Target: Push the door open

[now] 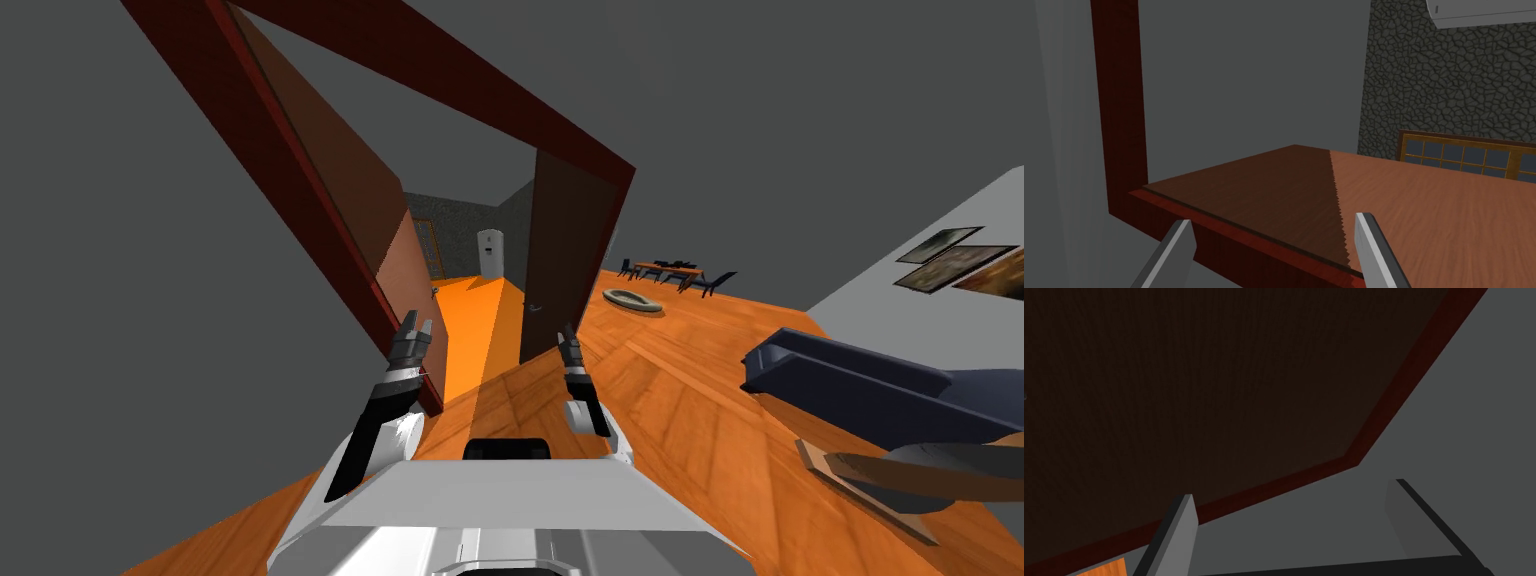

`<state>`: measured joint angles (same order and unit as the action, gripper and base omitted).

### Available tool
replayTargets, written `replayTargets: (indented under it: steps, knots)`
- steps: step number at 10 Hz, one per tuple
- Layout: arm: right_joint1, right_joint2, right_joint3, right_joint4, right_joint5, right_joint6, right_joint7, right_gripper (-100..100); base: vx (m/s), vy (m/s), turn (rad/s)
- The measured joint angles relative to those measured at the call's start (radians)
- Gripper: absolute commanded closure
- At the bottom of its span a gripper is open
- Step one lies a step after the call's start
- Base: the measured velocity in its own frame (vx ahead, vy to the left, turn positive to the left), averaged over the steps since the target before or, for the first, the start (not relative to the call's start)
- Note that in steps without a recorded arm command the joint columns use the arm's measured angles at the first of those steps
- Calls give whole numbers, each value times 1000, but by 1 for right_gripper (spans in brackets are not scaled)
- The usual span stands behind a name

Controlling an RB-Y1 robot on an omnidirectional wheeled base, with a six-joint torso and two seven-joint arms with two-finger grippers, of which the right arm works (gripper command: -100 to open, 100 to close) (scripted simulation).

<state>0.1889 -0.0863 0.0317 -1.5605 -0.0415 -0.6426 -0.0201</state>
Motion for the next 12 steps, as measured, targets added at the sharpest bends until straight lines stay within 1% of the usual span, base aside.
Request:
replayTargets:
  steps: [2, 4, 6, 7, 9, 11, 12]
  knots:
    - [-35, -5, 3, 69, -1, -14, -6, -100, 71, -85, 124]
    - [-62, -10, 8, 137, -1, -28, -13, -100, 58, -100, 67]
    - [-80, -10, 11, 182, -1, -28, -15, -100, 61, -73, 92]
    - [-91, -10, 14, 214, 0, -37, -17, -100, 70, -96, 103]
    - [-124, -12, 19, 293, -1, -58, -22, -100, 66, -101, 121]
    - [-148, -11, 25, 356, 1, -66, -25, -100, 72, -127, 105]
    - [-161, -11, 29, 391, 1, -75, -27, -100, 75, -100, 99]
